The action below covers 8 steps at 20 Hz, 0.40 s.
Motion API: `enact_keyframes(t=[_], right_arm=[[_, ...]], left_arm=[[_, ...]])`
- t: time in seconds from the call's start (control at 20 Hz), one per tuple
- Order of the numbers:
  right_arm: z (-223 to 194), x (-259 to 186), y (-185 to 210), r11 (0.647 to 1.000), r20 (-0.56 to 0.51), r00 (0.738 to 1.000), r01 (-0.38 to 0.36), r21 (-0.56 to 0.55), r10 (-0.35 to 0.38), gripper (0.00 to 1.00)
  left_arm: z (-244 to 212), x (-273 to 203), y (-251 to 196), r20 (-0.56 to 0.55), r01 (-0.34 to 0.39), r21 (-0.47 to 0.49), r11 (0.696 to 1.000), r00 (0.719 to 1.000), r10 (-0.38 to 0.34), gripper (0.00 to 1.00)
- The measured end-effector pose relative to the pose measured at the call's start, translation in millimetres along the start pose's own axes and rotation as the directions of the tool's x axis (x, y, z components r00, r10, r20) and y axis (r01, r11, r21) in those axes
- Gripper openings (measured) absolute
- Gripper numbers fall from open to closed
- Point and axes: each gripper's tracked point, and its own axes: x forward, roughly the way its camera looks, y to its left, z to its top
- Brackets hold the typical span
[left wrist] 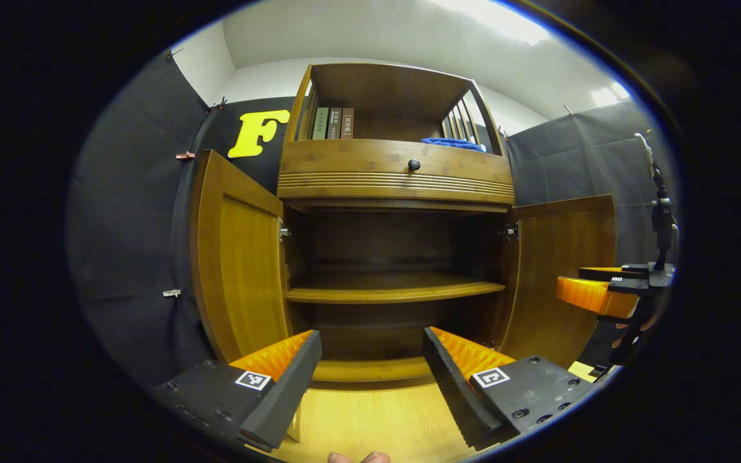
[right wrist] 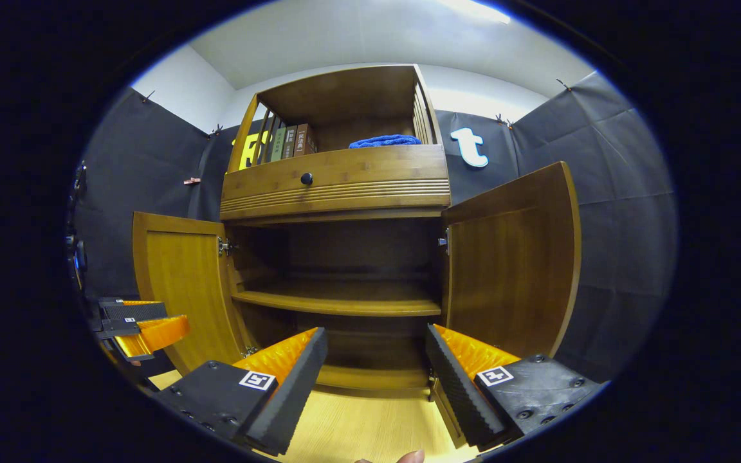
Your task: Open the right door of the double-door shoe cabinet with the right hand, and open the left door with the left hand.
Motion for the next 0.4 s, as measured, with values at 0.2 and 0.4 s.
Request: enact_keyframes(t=[0.2, 0.4], right_arm=[[-1.1, -0.3, 0.1, 1.000, -0.001, 1.000, 0.003, 0.002, -0.003, 0.98], [0.1, 0.2, 2.2, 1.000, 0.001, 1.000, 0.001, -0.001, -0.001, 0.98]], left_arm=[[-2.2, 0.0, 2.5, -0.004, -0.006, -0.006, 1.000, 1.000, 0.006, 0.98], [-2.1, 0.3, 4.4, -0.003, -0.010, -0.007, 1.000, 1.000, 0.010, 0.98]])
